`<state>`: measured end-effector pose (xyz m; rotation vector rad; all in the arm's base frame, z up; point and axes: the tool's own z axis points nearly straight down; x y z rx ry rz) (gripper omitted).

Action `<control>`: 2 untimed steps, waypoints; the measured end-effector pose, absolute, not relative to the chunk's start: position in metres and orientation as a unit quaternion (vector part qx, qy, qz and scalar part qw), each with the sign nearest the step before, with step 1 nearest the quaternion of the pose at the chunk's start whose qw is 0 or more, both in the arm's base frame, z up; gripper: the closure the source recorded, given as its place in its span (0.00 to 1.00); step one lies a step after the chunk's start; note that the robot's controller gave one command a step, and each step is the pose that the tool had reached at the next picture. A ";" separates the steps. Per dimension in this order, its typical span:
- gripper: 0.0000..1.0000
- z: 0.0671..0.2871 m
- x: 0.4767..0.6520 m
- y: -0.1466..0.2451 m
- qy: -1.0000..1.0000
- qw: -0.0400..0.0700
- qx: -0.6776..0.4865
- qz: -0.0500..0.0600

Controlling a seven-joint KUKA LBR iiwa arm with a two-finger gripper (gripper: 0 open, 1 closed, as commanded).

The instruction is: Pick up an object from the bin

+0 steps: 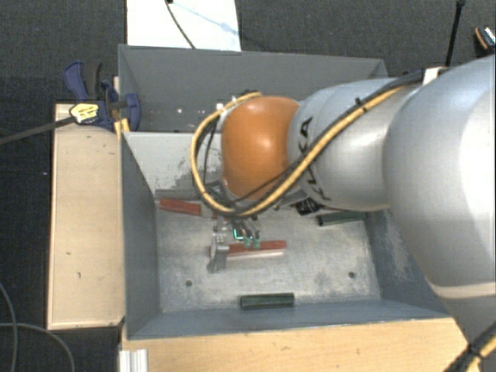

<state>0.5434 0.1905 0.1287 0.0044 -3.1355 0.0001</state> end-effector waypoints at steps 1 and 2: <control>0.00 0.067 0.551 0.120 -1.000 0.001 0.022 0.001; 1.00 0.071 0.551 0.126 -1.000 -0.001 0.022 -0.001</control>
Offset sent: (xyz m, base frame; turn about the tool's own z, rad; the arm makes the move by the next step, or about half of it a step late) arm 0.0073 -0.0651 -0.0587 -0.0480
